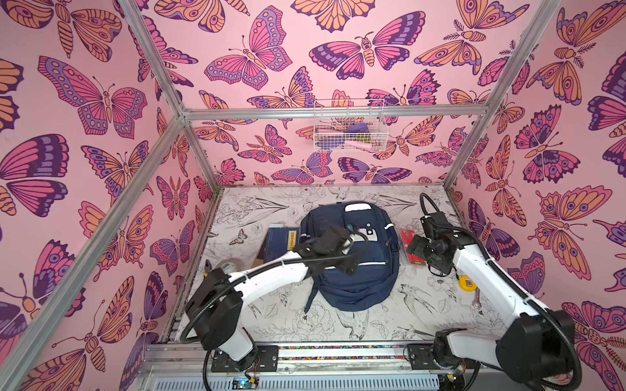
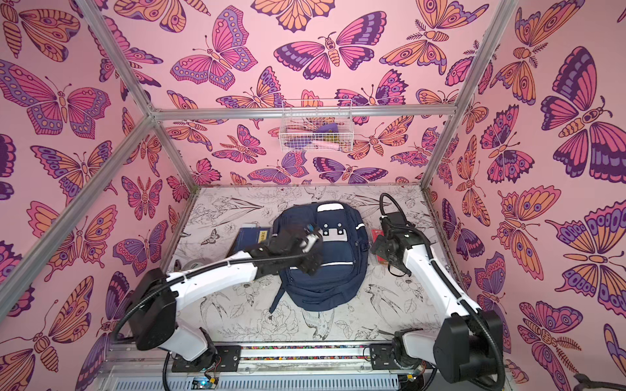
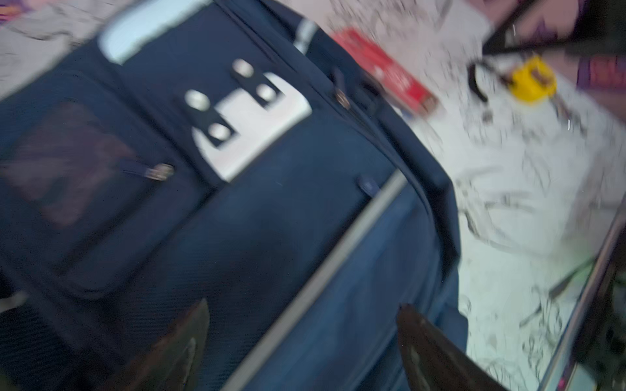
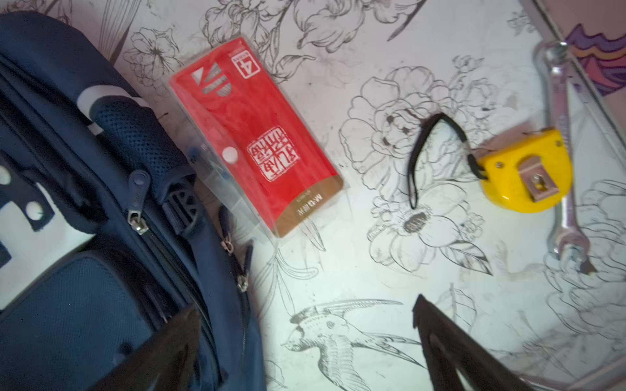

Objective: Pack the student bag

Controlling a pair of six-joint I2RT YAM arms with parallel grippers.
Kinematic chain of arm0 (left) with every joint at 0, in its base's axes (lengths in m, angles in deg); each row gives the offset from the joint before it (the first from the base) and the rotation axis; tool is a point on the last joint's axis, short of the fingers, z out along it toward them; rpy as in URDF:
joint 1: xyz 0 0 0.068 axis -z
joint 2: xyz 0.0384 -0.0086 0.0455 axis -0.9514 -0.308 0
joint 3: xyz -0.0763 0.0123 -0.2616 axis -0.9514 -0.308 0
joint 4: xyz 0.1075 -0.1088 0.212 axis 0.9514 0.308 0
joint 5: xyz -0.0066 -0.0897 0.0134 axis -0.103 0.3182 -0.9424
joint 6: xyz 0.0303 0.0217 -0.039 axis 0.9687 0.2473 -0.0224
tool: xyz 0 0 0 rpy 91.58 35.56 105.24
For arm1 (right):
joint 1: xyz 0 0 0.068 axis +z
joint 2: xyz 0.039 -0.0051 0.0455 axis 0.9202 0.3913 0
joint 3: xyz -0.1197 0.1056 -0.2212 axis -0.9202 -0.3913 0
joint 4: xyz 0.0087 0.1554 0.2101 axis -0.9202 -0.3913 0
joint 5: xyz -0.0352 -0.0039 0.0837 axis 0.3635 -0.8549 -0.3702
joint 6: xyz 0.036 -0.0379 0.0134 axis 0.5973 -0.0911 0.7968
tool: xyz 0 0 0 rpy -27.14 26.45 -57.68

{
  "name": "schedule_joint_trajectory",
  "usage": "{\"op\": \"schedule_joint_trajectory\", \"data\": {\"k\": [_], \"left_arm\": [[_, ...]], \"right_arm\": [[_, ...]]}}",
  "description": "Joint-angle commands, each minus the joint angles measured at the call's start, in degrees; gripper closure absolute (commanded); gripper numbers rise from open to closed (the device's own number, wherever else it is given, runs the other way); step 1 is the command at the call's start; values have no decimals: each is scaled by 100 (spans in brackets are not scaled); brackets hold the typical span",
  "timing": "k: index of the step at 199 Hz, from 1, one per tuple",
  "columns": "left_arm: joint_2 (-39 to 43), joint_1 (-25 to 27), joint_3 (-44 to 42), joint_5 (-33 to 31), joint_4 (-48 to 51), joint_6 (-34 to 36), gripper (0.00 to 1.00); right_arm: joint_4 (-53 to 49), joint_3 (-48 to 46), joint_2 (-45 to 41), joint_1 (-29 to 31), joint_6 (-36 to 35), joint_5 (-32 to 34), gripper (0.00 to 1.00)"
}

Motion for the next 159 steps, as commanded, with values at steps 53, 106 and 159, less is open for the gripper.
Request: {"op": "schedule_joint_trajectory", "data": {"k": [53,106,159], "left_arm": [[-1604,777,1424,-1798,713,617,20],[-2194,977,1971,-1653,721,936,35],[-1734,1068,1645,-1200,679,1089,22]], "right_arm": [[-549,-368,-865,-29,-384,-964,23],[-602,-228,-352,-23,-715,-1406,30],[-572,29,-118,-64,-815,-1532,30]]}}
